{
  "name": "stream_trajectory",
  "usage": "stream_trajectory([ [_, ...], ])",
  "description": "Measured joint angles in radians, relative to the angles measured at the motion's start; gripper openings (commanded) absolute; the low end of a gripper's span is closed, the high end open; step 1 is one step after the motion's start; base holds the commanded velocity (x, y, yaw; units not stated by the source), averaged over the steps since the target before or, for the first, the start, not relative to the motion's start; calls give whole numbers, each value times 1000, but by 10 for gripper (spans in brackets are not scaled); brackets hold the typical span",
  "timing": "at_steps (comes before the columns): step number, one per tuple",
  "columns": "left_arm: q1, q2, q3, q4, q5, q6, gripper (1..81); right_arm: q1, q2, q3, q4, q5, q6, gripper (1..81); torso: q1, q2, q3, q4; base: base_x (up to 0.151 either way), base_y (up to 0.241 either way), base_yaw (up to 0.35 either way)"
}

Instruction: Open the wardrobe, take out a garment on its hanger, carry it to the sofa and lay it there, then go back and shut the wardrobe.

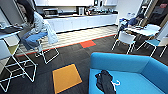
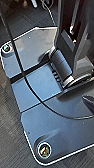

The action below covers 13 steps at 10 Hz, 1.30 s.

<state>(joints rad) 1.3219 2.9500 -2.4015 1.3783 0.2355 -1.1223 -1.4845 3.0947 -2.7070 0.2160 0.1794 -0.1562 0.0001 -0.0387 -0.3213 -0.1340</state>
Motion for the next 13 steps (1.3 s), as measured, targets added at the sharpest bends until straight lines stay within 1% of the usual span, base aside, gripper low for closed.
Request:
stream_trajectory([
  [4, 27, 9, -4, 2, 0, 0, 811, -1, 0, -1, 0, -7, 0, 811, 0, 0, 0, 0, 0, 0, 354],
  [7, 26, 43, -47, 3, -2, 1, 811, -1, 0, -1, 0, -8, -1, 811, 0, 0, 0, 0, 0, 0, 354],
  [10, 29, 64, -90, 3, -2, 22, 811, -1, 0, -1, 0, -8, -4, 811, 0, 0, 0, 0, 0, 0, 354],
  [13, 32, 67, -93, 3, -2, 23, 811, -1, 0, -2, 0, -7, -4, 811, 0, 0, 0, 0, 0, 0, 354],
])
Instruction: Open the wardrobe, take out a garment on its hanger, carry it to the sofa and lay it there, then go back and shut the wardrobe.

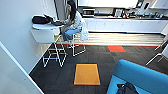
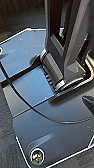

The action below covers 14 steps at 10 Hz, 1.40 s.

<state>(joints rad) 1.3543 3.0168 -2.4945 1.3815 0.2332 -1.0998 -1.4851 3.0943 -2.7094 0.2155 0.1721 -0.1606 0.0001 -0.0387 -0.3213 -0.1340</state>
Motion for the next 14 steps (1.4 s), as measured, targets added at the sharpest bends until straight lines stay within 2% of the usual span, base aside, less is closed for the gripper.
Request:
stream_trajectory([
  [4, 1, 3, -14, 0, -37, 0, 811, -3, 0, 0, 0, 0, 0, 811, 0, 0, 0, 0, 0, 0, 299],
  [14, 2, 5, -21, 0, -40, 0, 811, -4, 1, 0, 0, -5, 0, 811, 0, 0, 0, 0, 0, 0, 282],
])
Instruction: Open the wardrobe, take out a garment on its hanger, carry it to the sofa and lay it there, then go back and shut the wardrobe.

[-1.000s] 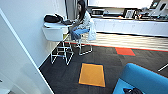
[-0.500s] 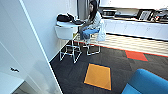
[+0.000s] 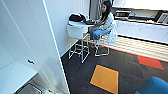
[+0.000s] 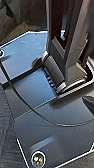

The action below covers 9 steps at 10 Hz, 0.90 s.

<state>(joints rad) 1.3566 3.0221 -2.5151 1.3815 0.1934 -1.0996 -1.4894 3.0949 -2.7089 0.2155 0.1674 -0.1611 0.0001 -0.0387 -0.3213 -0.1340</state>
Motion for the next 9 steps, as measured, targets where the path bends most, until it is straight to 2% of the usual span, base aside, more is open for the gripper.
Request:
stream_trajectory([
  [4, 0, 0, 0, -10, 1, 0, 811, -4, 2, 0, 0, -12, 0, 811, 0, 0, 0, 0, 0, 0, 318],
  [7, 26, 0, -19, -100, 0, 0, 811, -4, 5, -1, 0, -19, 0, 811, 0, 0, 0, 0, 0, 0, 319],
  [9, 39, 6, -19, -123, 0, 0, 811, -4, 5, -11, 0, -19, 0, 811, 0, 0, 0, 0, 0, 0, 319],
])
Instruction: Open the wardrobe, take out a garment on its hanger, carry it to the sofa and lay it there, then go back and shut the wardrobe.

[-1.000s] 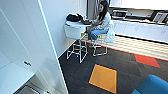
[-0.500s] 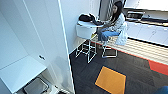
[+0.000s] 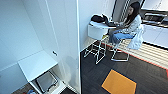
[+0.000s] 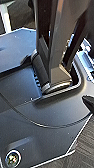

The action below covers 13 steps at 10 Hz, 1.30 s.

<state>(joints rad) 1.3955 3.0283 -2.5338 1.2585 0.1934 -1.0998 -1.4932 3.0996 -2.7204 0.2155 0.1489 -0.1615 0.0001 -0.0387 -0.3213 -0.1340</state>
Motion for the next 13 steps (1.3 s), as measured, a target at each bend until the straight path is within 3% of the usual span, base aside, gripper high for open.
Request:
stream_trajectory([
  [13, -3, 29, -21, -4, -3, -3, 811, -11, -14, -10, -3, -3, 0, 811, 0, 0, 0, 0, 0, 0, 322],
])
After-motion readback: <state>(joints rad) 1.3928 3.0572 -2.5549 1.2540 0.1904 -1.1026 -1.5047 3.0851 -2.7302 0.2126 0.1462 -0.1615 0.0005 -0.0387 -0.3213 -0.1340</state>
